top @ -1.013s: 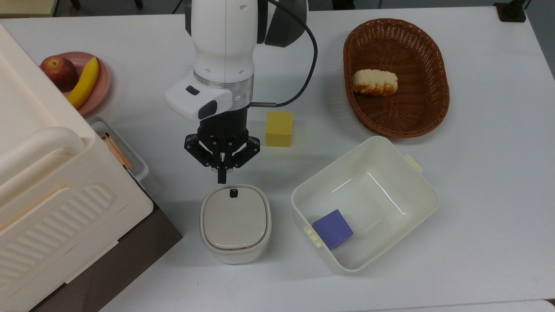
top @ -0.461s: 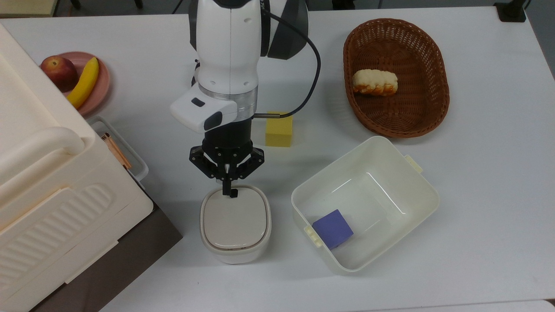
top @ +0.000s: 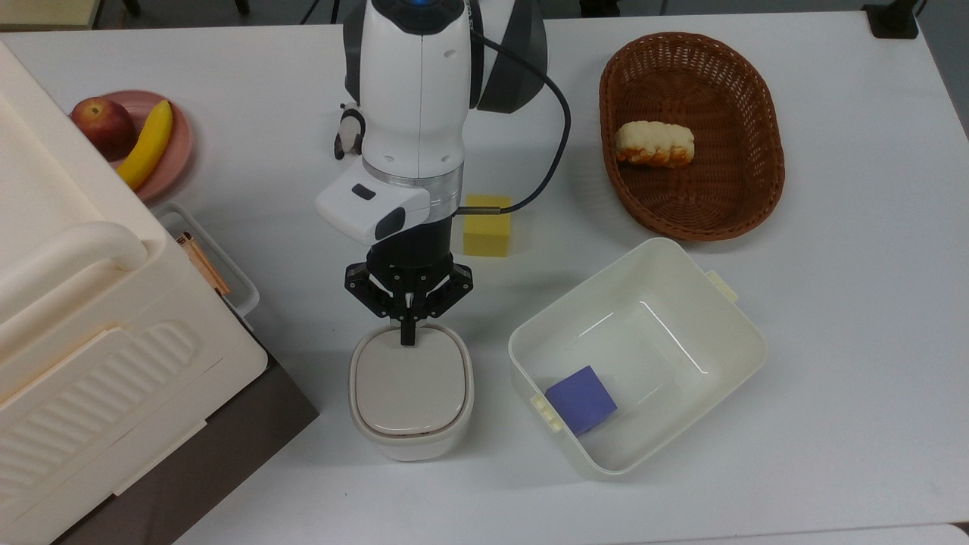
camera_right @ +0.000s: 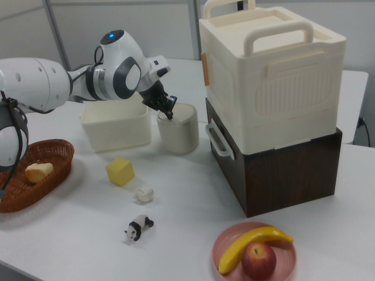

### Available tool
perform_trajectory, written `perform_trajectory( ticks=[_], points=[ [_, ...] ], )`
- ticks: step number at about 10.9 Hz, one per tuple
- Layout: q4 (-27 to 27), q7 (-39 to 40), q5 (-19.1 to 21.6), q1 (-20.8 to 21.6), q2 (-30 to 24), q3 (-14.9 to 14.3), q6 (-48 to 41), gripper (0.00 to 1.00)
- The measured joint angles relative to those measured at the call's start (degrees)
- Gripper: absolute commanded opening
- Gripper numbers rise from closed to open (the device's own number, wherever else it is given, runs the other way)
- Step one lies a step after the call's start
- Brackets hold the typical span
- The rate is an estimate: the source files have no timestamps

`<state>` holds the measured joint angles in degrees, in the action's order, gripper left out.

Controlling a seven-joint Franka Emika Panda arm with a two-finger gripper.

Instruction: Open the trash can

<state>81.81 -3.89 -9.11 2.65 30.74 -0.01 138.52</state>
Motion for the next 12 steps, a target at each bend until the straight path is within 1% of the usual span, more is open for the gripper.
perform_trajectory(
  ticks=[4, 7, 10, 12],
  points=[
    [-0.03, -0.01, -1.90, 0.00, 0.22, 0.00, 0.00, 0.00],
    [-0.05, -0.05, -4.39, 0.06, 0.35, 0.27, 0.01, 0.00],
    [-0.09, -2.50, -10.22, 0.19, 0.72, 1.29, 0.02, 0.00],
    [-0.16, -4.52, -10.99, 0.25, 0.77, 1.37, 0.02, 0.01]
  ],
)
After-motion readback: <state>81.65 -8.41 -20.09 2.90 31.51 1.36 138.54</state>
